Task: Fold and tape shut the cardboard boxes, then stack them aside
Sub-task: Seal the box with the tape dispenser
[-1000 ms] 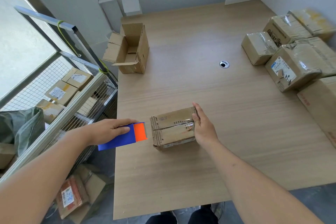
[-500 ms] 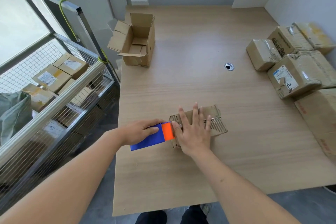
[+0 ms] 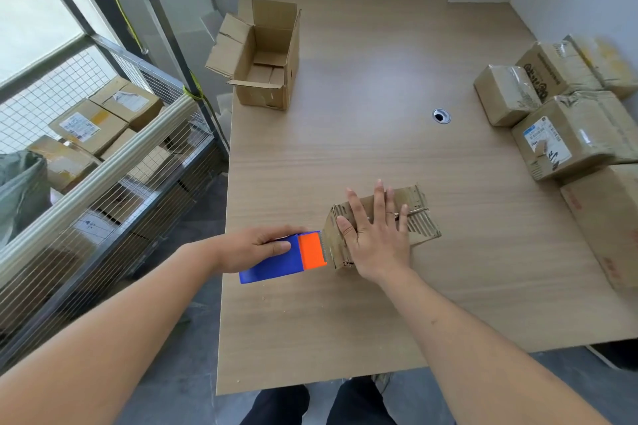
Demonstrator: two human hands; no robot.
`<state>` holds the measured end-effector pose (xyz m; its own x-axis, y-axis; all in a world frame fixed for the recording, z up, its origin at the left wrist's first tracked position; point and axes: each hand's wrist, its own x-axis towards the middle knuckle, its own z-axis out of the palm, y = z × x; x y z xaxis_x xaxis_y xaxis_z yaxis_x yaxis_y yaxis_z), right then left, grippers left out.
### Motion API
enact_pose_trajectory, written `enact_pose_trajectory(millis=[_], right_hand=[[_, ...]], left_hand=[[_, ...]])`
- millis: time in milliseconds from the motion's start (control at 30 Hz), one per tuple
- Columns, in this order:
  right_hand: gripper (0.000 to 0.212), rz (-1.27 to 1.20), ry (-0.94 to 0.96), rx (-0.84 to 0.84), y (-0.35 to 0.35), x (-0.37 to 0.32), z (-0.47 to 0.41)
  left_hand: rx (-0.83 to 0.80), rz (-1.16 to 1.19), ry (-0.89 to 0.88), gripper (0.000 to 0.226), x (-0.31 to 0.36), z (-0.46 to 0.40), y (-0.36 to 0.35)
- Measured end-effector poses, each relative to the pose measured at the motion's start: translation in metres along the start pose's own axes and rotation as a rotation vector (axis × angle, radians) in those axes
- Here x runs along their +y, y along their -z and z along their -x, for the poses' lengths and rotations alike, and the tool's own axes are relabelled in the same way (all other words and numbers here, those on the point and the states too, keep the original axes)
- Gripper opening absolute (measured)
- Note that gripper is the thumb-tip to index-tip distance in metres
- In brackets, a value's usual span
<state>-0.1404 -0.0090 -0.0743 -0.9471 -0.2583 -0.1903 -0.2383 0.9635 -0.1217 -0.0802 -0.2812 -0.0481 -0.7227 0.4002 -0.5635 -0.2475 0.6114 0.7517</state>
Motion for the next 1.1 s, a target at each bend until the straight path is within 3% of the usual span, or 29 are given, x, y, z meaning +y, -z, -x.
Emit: enact_pose_trajectory(millis=[200,433,833,1100], right_hand=[[0.070,-0.006,0.000,-0.009,0.000,0.001,-0.001],[0.089,-0.011,0.001,-0.057,0.006,0.000,0.001],[0.077,-0.030,0.052,-0.140,0.017,-0.005,-0.003],[0.075,0.077,0.283,-0.167,0.023,0.003,0.002]], left_hand=[[0.079,-0.015,0.040,0.040,-0.001,0.007,-0.007],[0.212,-0.142,0.183,0.039,0.023,-0.016,-0.031],[0.143,-0.309,0.433,0.038,0.081,-0.037,-0.032],[0.107,-0.360,0.608,0.042,0.093,-0.035,-0.042]])
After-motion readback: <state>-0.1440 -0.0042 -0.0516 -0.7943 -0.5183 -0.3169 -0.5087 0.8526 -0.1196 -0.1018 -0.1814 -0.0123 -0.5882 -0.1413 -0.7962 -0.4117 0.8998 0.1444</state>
